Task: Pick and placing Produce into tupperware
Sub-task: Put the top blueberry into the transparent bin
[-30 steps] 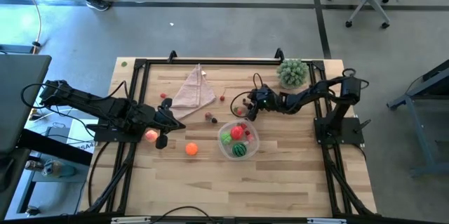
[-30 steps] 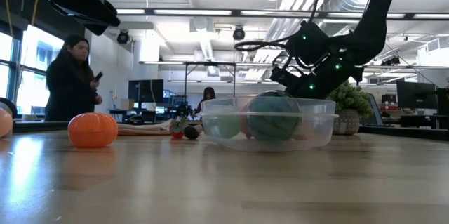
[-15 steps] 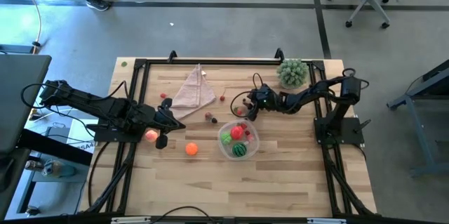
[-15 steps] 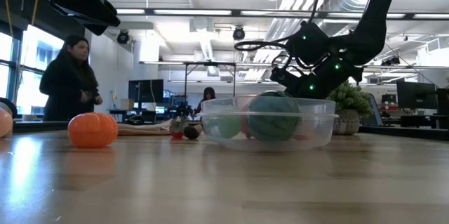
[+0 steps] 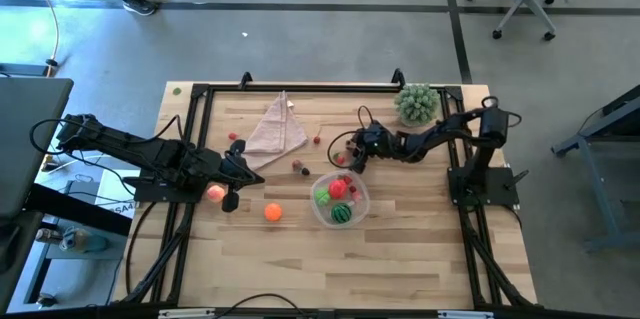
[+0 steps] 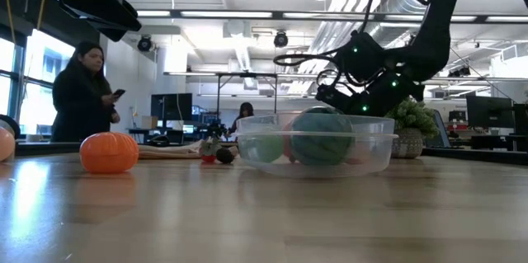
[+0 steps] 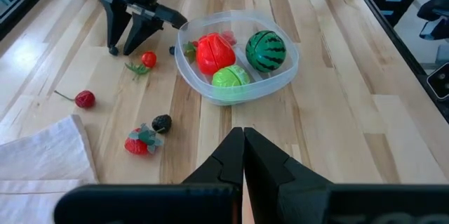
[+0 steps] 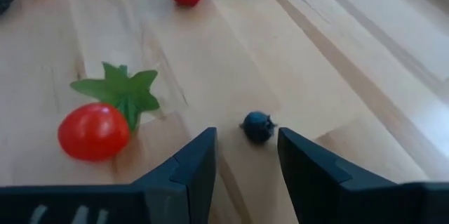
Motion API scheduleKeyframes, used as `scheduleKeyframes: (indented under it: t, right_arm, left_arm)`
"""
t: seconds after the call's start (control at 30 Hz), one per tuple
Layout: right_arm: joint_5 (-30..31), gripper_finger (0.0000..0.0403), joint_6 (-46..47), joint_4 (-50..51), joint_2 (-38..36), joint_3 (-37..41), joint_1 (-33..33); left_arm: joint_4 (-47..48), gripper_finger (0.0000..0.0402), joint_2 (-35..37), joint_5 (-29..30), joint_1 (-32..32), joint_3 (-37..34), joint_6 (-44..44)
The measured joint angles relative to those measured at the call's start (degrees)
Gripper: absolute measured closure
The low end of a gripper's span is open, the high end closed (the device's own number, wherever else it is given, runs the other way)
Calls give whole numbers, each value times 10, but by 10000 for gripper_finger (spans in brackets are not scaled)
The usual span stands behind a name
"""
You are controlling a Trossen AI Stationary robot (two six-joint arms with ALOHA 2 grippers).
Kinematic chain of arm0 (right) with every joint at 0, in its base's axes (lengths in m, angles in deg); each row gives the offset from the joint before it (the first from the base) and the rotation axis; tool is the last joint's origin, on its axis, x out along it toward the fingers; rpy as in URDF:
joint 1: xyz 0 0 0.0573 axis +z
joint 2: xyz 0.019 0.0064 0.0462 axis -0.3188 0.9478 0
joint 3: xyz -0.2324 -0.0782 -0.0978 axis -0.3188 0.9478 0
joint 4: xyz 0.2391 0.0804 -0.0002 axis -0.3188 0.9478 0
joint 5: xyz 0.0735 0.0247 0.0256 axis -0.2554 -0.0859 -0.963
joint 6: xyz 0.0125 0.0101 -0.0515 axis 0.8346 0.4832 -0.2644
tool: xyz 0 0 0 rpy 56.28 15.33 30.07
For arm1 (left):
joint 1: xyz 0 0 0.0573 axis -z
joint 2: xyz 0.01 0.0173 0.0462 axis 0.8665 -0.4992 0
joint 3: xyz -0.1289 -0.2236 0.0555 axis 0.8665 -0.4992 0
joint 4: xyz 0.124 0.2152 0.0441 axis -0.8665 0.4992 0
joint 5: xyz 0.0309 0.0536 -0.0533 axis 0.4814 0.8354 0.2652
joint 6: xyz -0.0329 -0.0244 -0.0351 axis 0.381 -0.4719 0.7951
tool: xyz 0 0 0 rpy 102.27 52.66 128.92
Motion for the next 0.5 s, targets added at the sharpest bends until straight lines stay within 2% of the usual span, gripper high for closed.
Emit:
scheduleKeyframes:
  t: [0.23, 0.5]
  right_arm:
    - [23, 258, -5, 5, 5, -12, -1]
    - [22, 268, -5, 9, 5, -13, -4]
  left_arm:
    - [0, 401, 0, 0, 0, 0, 0]
    - [0, 401, 0, 0, 0, 0, 0]
